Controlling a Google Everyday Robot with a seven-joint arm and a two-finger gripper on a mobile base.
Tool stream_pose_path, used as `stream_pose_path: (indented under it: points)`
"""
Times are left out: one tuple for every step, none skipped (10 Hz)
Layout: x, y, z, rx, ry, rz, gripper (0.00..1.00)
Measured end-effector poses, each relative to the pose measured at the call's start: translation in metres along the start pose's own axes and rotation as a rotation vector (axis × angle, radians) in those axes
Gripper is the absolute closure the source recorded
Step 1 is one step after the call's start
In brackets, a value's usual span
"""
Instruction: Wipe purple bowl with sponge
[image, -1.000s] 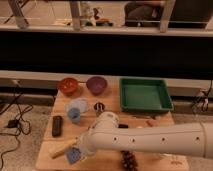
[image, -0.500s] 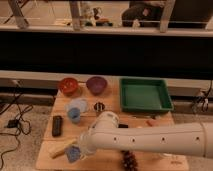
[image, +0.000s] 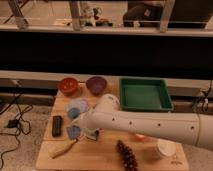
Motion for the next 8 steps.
stream_pose_path:
  points:
    - [0.0058,-0.0123,-0.0013,0.006,0.009,-0.001,1.0]
    - [0.0085,-0.0161,-0.0021,0.009,0.013,0.0,1.0]
    - [0.0094,-0.0157,-0.0025,0.009,0.014,0.002,1.0]
    - [0.0099,-0.0156,-0.0028,0.009,0.014,0.003,1.0]
    - [0.0098,-0.0155,-0.0027,0.009,0.014,0.003,1.0]
    - [0.0096,-0.0155,-0.0026,0.009,0.014,0.002,1.0]
    - [0.0093,-0.0156,-0.0028,0.009,0.015,0.001,1.0]
    - [0.0095,-0.0172,-0.0028,0.014,0.023,0.005,1.0]
